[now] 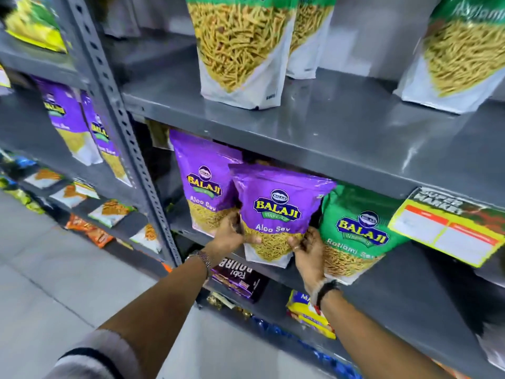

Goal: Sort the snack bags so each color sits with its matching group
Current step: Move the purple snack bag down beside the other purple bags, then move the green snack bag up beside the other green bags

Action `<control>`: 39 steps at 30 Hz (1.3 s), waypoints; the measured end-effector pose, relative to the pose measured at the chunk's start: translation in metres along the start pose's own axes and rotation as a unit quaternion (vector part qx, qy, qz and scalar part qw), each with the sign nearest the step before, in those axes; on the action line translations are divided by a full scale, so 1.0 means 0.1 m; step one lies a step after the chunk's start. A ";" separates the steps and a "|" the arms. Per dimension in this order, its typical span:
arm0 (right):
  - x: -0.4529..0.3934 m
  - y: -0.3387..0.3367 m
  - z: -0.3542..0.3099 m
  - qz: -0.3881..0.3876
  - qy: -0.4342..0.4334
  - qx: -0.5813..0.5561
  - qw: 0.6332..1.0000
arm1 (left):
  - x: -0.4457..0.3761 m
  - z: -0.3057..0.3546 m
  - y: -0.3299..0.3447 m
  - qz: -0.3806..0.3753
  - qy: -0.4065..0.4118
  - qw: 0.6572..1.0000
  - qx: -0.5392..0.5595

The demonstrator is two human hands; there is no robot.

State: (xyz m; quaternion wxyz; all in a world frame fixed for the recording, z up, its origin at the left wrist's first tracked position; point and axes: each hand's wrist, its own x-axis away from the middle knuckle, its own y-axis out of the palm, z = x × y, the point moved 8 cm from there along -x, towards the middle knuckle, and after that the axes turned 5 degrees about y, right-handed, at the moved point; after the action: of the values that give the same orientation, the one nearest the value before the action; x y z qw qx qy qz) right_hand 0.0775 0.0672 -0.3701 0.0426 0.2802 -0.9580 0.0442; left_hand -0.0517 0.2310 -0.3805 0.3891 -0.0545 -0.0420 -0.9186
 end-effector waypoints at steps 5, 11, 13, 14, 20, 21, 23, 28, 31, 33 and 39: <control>-0.16 0.04 0.08 0.032 -0.003 0.033 0.999 | -0.21 -0.02 0.14 -0.013 0.008 0.999 0.029; -0.18 0.05 0.14 0.029 0.010 0.100 0.995 | -0.32 -0.03 0.21 -0.034 0.019 0.998 0.041; -0.12 0.02 0.17 0.020 0.019 0.123 0.992 | -0.28 -0.10 0.18 -0.025 0.022 0.999 0.018; -0.07 -0.01 0.20 0.014 0.029 0.128 0.991 | -0.23 -0.14 0.16 -0.020 0.023 1.000 0.007; 0.26 -0.41 0.45 0.044 0.081 0.098 0.991 | 0.22 -0.58 0.37 0.050 -0.095 0.994 -0.022; 0.31 -0.53 0.48 0.067 0.084 0.095 0.990 | 0.28 -0.64 0.50 0.013 -0.120 0.992 -0.039; 0.38 -0.78 0.51 0.109 0.090 0.101 0.985 | 0.36 -0.75 0.77 -0.088 -0.163 0.981 -0.048; 0.39 -1.35 0.54 0.199 0.132 0.129 0.962 | 0.30 -0.62 1.32 -0.170 -0.128 0.975 -0.063; 0.35 -1.58 0.50 0.216 0.165 0.173 0.947 | 0.19 -0.52 1.58 -0.176 -0.080 0.977 -0.086; 0.27 -1.65 0.45 0.203 0.174 0.177 0.947 | 0.13 -0.46 1.69 -0.176 -0.058 0.977 -0.105; -0.02 -1.55 0.22 0.081 0.105 0.072 0.989 | 0.07 -0.28 1.89 -0.178 -0.019 0.977 -0.116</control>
State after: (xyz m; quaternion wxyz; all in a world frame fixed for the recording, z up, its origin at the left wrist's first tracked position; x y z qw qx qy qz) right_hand 0.1614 -0.0644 -0.3830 0.1186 0.1979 -0.9620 0.1460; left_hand 0.0774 0.0920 -0.4007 0.2090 -0.1086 0.0478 -0.9707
